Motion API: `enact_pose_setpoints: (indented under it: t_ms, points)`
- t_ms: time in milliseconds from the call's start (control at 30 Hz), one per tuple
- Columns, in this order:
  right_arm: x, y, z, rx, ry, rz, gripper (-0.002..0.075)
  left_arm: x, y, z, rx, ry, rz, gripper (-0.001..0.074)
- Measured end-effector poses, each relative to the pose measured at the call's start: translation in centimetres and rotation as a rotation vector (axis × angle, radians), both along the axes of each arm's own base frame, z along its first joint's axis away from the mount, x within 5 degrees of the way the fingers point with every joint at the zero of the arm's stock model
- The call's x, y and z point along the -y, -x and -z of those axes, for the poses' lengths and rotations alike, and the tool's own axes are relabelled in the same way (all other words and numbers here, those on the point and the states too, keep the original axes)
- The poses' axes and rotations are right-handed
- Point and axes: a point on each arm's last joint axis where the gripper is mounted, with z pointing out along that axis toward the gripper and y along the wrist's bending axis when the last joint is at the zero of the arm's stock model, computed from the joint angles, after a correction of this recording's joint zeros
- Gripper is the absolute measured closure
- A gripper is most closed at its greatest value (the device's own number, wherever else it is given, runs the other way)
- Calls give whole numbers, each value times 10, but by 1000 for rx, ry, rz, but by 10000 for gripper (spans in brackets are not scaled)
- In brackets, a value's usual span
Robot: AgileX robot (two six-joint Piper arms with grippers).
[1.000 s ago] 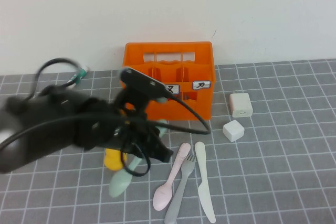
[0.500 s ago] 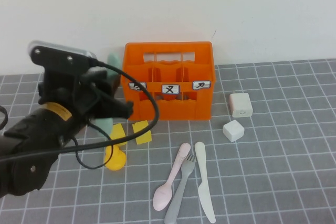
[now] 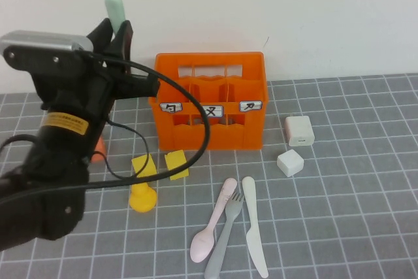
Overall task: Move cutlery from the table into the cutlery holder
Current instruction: Place the spoon on the box
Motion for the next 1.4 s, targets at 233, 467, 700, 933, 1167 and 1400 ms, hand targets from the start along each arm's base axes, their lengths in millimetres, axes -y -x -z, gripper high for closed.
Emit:
enact_pose_setpoints:
  t_ms: [233, 467, 700, 933, 1167, 1400]
  points:
    - [0, 0, 0, 0, 0, 0, 729, 13, -24, 11, 18, -6, 19, 578]
    - [0, 0, 0, 0, 0, 0, 729, 30, -56, 14, 42, -5, 28, 578]
    - [0, 0, 0, 0, 0, 0, 729, 36, -89, 42, -28, -6, 18, 578]
    - [0, 0, 0, 0, 0, 0, 729, 33, -101, 74, -144, -1, 11, 578]
    - [0, 0, 0, 0, 0, 0, 729, 32, -111, 81, -196, -60, -5, 440]
    - [0, 0, 0, 0, 0, 0, 729, 26, -99, 44, -240, -56, -2, 341]
